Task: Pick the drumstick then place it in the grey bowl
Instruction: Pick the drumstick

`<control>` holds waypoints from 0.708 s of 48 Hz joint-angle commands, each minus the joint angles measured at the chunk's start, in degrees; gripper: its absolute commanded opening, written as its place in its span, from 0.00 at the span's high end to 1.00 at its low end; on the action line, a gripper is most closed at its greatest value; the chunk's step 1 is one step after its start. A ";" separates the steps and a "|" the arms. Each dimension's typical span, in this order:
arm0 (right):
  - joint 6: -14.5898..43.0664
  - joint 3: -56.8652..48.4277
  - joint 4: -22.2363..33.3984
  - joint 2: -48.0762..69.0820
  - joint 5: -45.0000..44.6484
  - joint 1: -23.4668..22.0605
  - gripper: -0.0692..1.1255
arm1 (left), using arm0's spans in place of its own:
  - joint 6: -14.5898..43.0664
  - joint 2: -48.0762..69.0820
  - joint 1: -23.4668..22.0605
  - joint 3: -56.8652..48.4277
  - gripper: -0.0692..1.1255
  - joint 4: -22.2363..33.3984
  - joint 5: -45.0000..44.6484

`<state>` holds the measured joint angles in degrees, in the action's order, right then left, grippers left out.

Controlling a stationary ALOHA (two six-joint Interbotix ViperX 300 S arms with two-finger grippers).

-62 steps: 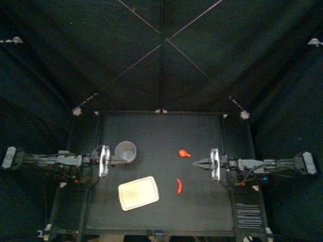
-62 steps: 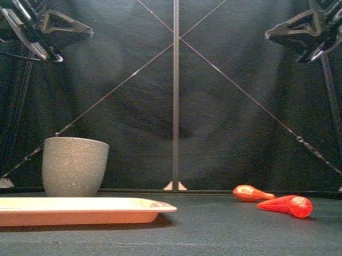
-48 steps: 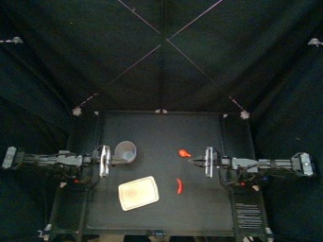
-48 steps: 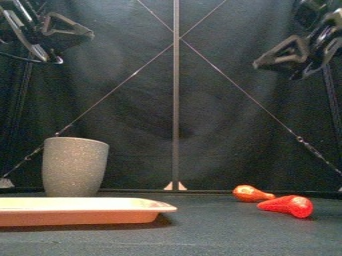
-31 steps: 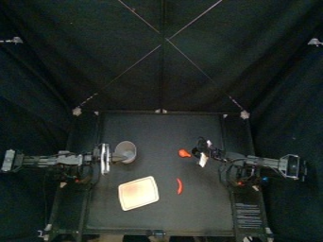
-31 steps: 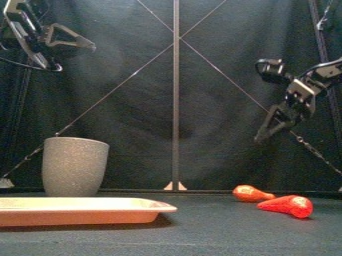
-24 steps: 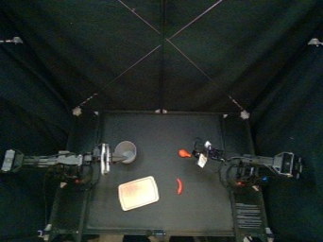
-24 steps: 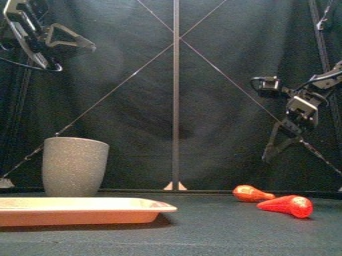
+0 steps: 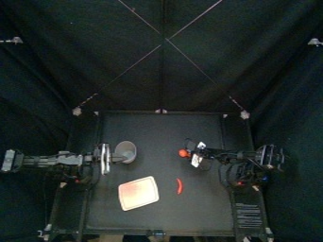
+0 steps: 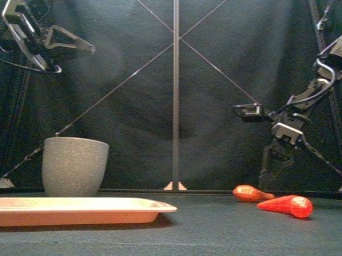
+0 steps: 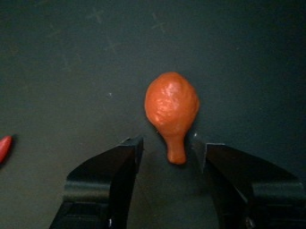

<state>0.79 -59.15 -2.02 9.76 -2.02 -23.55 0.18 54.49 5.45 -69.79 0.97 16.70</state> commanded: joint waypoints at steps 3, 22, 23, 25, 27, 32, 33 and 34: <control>0.00 2.20 0.09 -2.11 -1.41 -0.44 0.23 | 0.09 -0.26 0.09 0.44 0.94 -0.09 0.18; 0.00 6.59 0.26 -7.29 -4.57 -1.23 0.37 | 0.00 -0.26 0.00 0.00 0.94 -0.09 0.18; 0.00 6.77 0.26 -7.12 -4.75 -1.14 0.39 | 0.00 -0.26 -0.09 0.00 0.94 -0.09 0.26; 0.00 7.12 0.26 -6.86 -5.19 -0.88 0.43 | 0.00 -0.26 0.00 -0.09 0.94 -0.09 0.18; -0.09 7.56 0.26 -6.50 -5.54 -0.62 0.47 | 0.00 -0.26 0.00 0.00 0.94 -0.09 0.26; -0.09 9.49 0.35 -5.63 -5.71 0.70 0.54 | 0.00 -0.26 0.00 -0.09 0.94 -0.09 0.18; -0.09 10.11 0.26 -5.27 -5.71 1.14 0.54 | 0.00 -0.26 0.00 0.00 0.94 -0.09 0.26; -0.18 11.16 0.44 -4.92 -5.71 1.76 0.55 | 0.09 -0.26 0.00 0.00 0.94 -0.09 0.18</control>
